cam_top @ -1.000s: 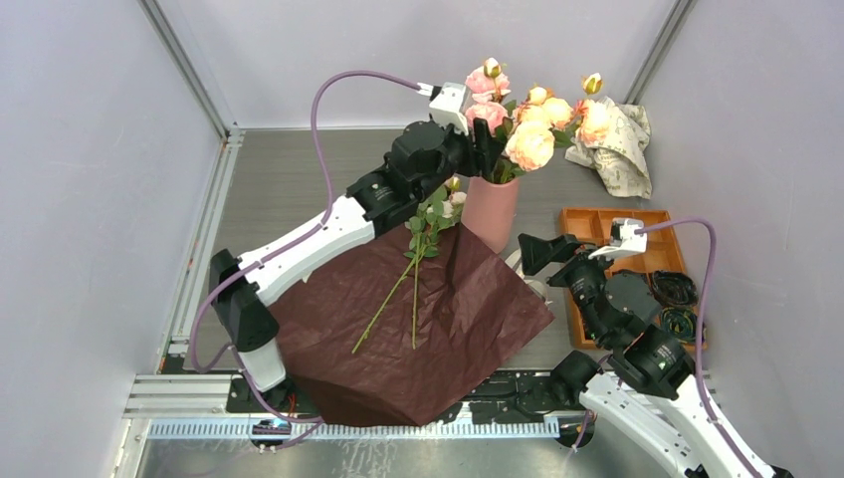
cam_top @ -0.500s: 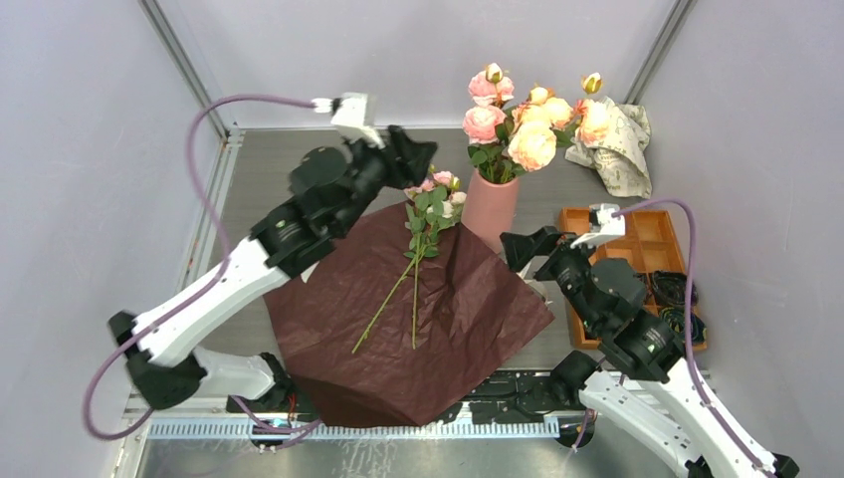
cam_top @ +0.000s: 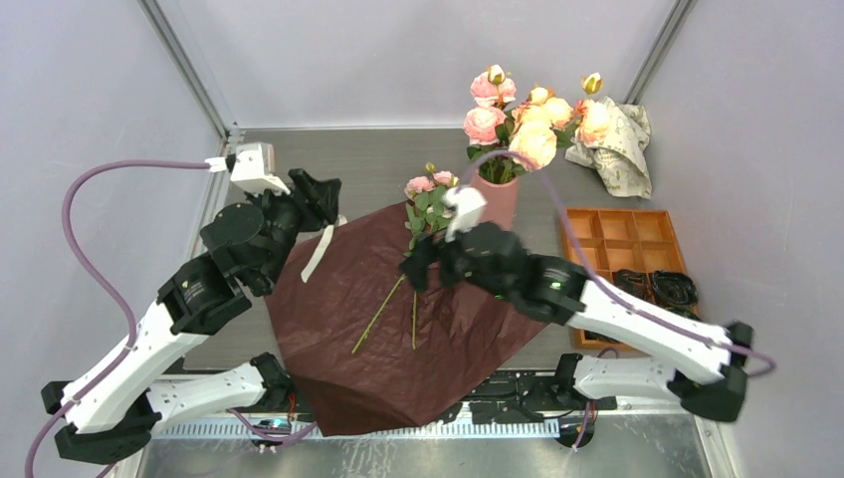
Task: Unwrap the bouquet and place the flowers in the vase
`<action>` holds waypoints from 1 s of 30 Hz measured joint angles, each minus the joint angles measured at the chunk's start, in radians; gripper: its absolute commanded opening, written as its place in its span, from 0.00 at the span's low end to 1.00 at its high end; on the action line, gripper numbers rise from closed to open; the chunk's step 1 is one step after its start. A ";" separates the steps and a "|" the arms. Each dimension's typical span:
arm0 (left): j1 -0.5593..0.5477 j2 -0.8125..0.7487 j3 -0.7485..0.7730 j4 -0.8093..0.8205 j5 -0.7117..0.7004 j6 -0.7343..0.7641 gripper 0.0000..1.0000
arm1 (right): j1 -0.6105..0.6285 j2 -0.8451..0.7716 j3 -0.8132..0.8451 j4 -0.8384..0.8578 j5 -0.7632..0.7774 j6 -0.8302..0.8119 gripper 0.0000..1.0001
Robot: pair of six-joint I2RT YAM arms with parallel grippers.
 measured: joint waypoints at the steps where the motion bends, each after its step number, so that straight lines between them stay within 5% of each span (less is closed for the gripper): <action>1: 0.000 -0.014 -0.010 -0.021 -0.014 -0.003 0.54 | 0.060 0.060 0.034 -0.016 0.021 -0.004 0.95; 4: 0.000 -0.048 -0.027 -0.070 -0.045 -0.017 0.54 | 0.158 0.248 0.130 -0.047 0.042 -0.001 0.95; 10: 0.000 -0.090 -0.027 -0.149 -0.091 -0.045 0.53 | 0.148 0.583 0.319 -0.193 0.067 0.016 0.94; 30: 0.000 -0.101 -0.026 -0.304 -0.078 -0.134 0.53 | -0.189 1.192 0.784 -0.368 0.073 0.047 0.73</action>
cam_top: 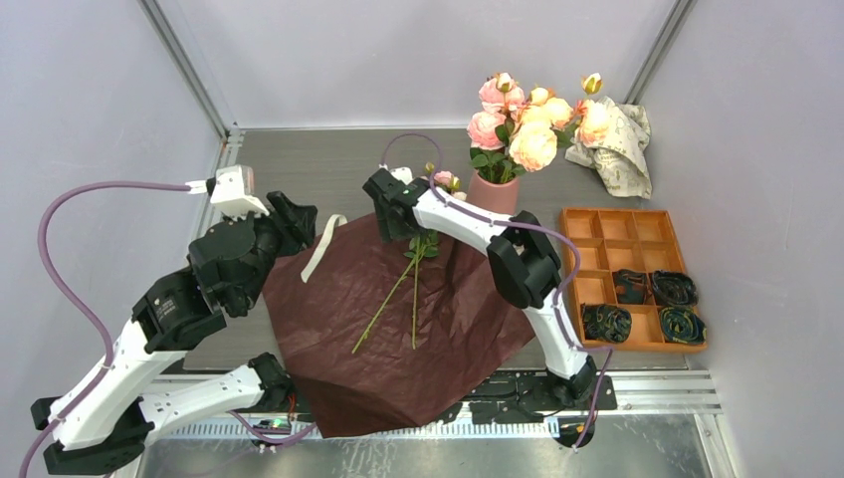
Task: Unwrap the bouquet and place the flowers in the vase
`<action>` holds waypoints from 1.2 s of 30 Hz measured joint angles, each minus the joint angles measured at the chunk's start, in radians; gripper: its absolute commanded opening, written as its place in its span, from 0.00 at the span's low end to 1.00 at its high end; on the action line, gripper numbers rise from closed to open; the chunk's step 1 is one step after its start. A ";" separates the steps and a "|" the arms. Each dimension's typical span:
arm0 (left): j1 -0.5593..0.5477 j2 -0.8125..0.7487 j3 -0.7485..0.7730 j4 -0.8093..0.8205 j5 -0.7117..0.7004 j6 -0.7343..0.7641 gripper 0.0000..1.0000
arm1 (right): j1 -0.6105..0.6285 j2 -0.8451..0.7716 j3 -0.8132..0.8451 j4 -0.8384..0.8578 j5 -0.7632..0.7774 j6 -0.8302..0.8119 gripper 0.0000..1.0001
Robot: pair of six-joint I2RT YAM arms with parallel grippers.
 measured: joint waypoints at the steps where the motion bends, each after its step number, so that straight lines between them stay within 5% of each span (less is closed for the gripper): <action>1: 0.000 0.000 0.000 -0.006 0.000 -0.004 0.53 | -0.009 0.014 0.003 -0.005 0.005 0.000 0.73; 15: 0.000 -0.006 0.000 -0.016 0.000 -0.015 0.52 | -0.098 0.138 0.134 -0.038 0.018 -0.006 0.62; 21: 0.000 -0.006 -0.001 -0.016 -0.001 -0.015 0.53 | -0.106 0.205 0.188 -0.043 0.013 -0.014 0.46; 26: 0.000 -0.007 -0.003 -0.016 -0.001 -0.015 0.52 | -0.106 0.204 0.186 -0.039 0.001 -0.017 0.18; 30: 0.000 -0.008 -0.010 -0.016 -0.001 -0.015 0.53 | -0.106 0.204 0.181 -0.032 -0.010 -0.013 0.05; 36: 0.000 -0.011 -0.011 -0.016 -0.002 -0.016 0.53 | -0.098 0.183 0.152 -0.019 -0.019 -0.010 0.01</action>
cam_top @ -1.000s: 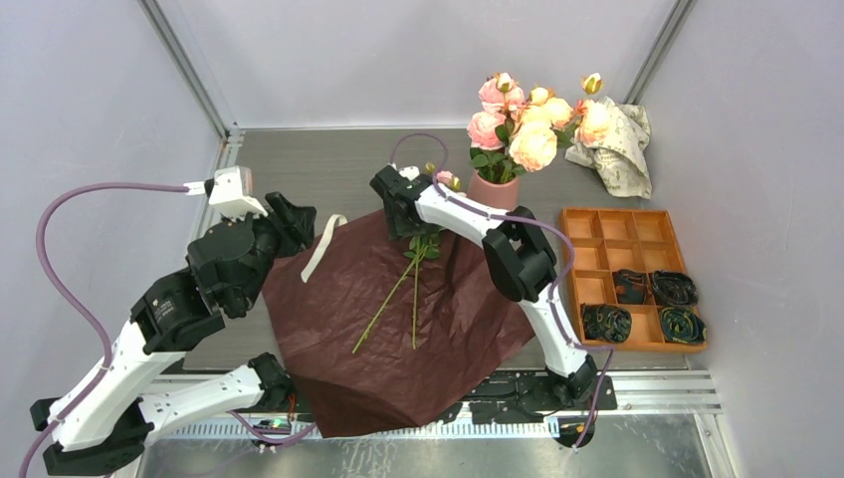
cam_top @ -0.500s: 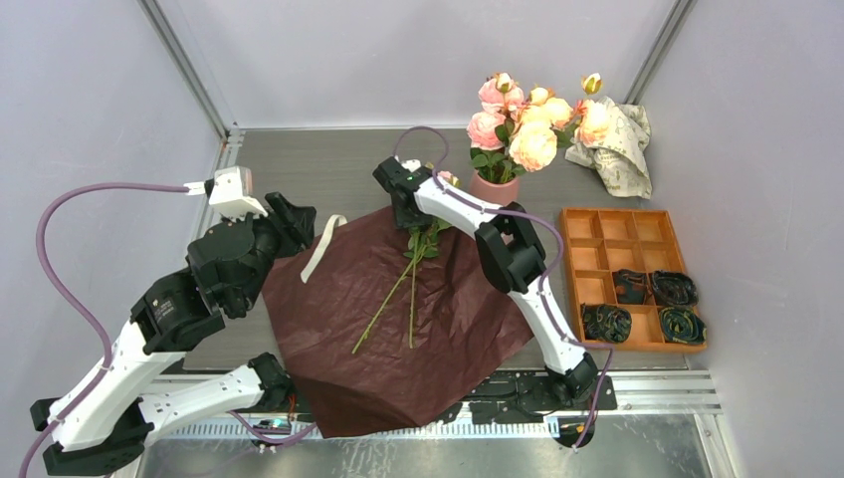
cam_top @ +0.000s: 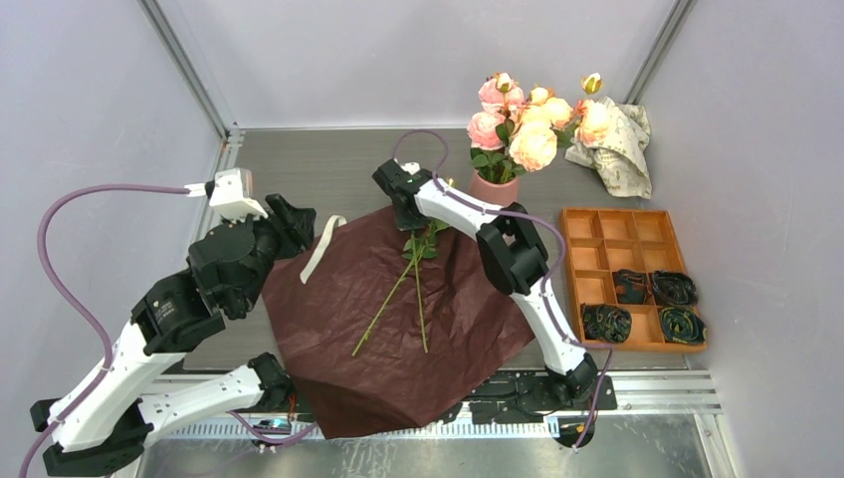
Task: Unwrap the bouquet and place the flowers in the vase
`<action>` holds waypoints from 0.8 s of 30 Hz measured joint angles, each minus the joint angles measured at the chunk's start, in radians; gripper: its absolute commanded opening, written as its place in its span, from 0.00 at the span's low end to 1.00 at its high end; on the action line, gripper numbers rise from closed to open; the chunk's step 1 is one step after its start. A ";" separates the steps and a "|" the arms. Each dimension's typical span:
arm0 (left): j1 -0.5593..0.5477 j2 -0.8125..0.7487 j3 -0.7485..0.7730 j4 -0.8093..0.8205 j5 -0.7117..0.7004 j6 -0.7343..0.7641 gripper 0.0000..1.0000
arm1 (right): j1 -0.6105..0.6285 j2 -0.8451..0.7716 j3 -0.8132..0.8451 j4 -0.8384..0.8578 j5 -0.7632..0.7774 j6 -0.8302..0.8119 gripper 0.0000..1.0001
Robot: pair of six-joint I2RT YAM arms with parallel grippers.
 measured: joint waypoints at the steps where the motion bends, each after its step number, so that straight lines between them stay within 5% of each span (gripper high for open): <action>1: 0.000 -0.002 -0.002 0.000 0.000 0.000 0.52 | 0.005 -0.009 -0.008 0.000 -0.001 0.000 0.01; 17: 0.000 -0.027 -0.016 -0.007 -0.009 -0.007 0.52 | 0.147 -0.360 -0.081 0.074 0.012 -0.047 0.01; 24: 0.000 -0.048 -0.021 -0.012 -0.023 -0.008 0.52 | 0.227 -0.602 -0.133 0.182 0.143 -0.220 0.01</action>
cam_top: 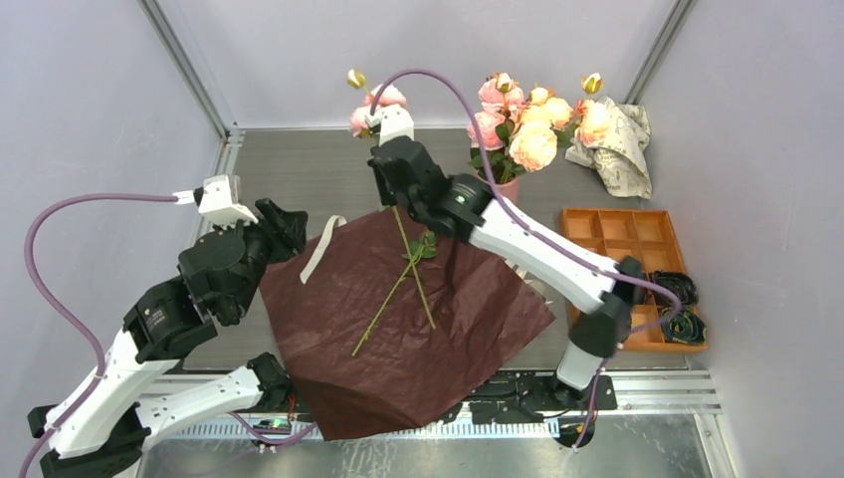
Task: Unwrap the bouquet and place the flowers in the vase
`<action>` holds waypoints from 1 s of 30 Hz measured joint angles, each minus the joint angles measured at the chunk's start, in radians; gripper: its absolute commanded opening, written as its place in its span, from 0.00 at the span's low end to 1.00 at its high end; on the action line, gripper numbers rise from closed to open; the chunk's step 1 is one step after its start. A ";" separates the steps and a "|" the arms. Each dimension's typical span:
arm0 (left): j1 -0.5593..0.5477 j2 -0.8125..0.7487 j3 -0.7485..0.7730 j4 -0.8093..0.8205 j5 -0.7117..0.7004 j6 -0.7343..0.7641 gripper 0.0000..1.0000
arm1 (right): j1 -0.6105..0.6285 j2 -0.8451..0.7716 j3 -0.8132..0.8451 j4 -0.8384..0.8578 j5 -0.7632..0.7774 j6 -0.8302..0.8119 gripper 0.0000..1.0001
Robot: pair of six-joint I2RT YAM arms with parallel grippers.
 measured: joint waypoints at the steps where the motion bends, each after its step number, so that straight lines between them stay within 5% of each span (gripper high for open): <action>1: 0.000 0.000 0.000 0.000 -0.001 0.000 0.52 | 0.028 -0.051 -0.022 0.040 0.036 -0.045 0.01; 8: 0.000 0.006 -0.007 -0.002 0.000 -0.011 0.52 | 0.254 -0.413 -0.209 0.392 0.208 -0.376 0.01; 15: 0.000 0.021 -0.008 -0.002 0.004 -0.018 0.51 | 0.271 -0.677 -0.388 0.755 0.282 -0.624 0.01; 24: 0.000 0.047 -0.008 0.007 0.023 -0.019 0.50 | 0.267 -0.683 -0.451 1.170 0.332 -0.974 0.01; 30: 0.000 0.076 -0.008 0.016 0.036 -0.018 0.50 | 0.198 -0.607 -0.455 1.271 0.332 -1.078 0.01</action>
